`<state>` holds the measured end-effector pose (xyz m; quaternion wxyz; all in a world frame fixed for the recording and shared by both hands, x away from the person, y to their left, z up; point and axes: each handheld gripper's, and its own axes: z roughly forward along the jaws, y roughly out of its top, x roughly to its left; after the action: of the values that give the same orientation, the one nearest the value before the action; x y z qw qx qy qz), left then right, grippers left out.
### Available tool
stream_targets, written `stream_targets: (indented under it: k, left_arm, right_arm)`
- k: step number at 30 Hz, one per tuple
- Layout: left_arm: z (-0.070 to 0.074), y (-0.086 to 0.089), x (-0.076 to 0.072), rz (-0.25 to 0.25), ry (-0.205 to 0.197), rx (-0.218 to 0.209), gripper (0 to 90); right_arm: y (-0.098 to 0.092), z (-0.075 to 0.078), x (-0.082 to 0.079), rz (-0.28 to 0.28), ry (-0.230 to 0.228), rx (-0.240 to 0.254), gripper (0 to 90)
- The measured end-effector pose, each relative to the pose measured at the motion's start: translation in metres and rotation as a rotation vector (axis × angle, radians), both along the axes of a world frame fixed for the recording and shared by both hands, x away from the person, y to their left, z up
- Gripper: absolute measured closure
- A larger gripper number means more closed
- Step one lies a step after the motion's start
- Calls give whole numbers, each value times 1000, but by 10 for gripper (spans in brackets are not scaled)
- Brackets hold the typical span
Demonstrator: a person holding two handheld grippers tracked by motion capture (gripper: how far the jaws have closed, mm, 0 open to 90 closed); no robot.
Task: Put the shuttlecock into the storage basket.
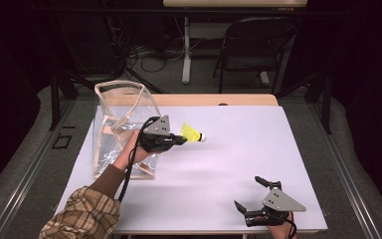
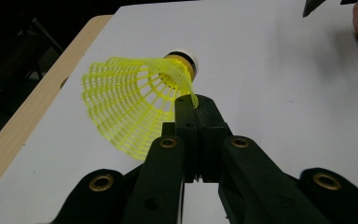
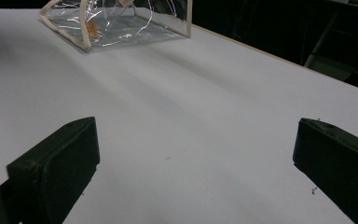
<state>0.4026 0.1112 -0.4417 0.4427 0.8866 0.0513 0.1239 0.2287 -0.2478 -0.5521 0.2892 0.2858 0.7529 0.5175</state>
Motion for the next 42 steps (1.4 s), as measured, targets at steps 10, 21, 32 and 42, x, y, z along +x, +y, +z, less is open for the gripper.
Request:
stream_targets:
  k: [10,21,32,42]
  left_arm:
    - [10,2,4,7,-3,-20,896]
    - [23,1,7,8,-27,-14,896]
    - [35,3,9,16,-48,-18,896]
    - [42,9,11,39,-58,-25,896]
  right_arm:
    - [0,0,0,1,-2,2,0]
    - [-1,0,0,-2,-2,5,1]
    - [-1,0,0,0,-1,3,1]
    - [-1,0,0,0,0,2,1]
